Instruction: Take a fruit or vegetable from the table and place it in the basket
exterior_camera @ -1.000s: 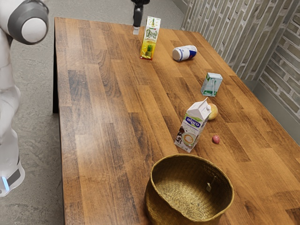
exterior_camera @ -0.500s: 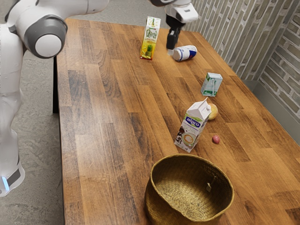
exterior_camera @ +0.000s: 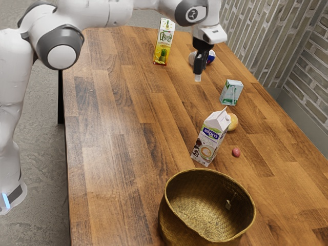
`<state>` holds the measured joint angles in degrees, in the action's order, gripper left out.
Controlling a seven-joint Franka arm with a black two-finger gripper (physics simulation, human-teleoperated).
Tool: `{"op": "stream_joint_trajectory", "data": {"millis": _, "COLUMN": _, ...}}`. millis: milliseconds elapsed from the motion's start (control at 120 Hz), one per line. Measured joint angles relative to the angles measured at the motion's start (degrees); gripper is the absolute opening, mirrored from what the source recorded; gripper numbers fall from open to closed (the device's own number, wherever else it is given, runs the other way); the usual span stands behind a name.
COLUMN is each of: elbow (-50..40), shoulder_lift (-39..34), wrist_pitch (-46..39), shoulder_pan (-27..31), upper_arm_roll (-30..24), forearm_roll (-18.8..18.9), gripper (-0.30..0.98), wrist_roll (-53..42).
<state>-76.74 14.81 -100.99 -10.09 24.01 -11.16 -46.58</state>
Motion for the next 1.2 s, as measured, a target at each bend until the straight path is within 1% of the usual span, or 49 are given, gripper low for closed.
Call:
{"op": "stream_joint_trajectory", "data": {"millis": 133, "elbow": 0.6, "shoulder_lift": 2.1, "wrist_pitch": -0.4, "shoulder_pan": -0.7, "upper_arm_roll": -1.6, "forearm_roll": -2.1, "gripper": 0.67, "wrist_roll": 0.2}}
{"op": "stream_joint_trajectory", "data": {"millis": 350, "elbow": 3.0, "shoulder_lift": 6.4, "wrist_pitch": -0.8, "shoulder_pan": -0.1, "upper_arm_roll": -2.7, "forearm_roll": -4.8, "gripper": 0.67, "wrist_roll": 0.5}}
{"op": "stream_joint_trajectory", "data": {"millis": 550, "elbow": 3.2, "shoulder_lift": 7.5, "wrist_pitch": -1.0, "shoulder_pan": -0.3, "upper_arm_roll": -3.2, "forearm_roll": -6.4, "gripper": 0.67, "wrist_roll": 0.7}}
{"op": "stream_joint_trajectory", "data": {"millis": 725, "elbow": 3.2, "shoulder_lift": 7.9, "wrist_pitch": -1.0, "shoulder_pan": -0.2, "upper_arm_roll": -5.3, "forearm_roll": -6.9, "gripper": 0.67, "wrist_roll": 0.8}}
{"op": "stream_joint_trajectory", "data": {"millis": 975, "elbow": 4.0, "shoulder_lift": 9.8, "wrist_pitch": -1.8, "shoulder_pan": 0.5, "upper_arm_roll": -5.5, "forearm_roll": -7.1, "gripper": 0.67, "wrist_roll": 0.9}}
{"op": "stream_joint_trajectory", "data": {"millis": 1200, "elbow": 6.3, "shoulder_lift": 11.3, "wrist_pitch": -7.3, "shoulder_pan": 0.6, "upper_arm_roll": -5.0, "forearm_roll": -7.2, "gripper": 0.67, "wrist_roll": 1.1}}
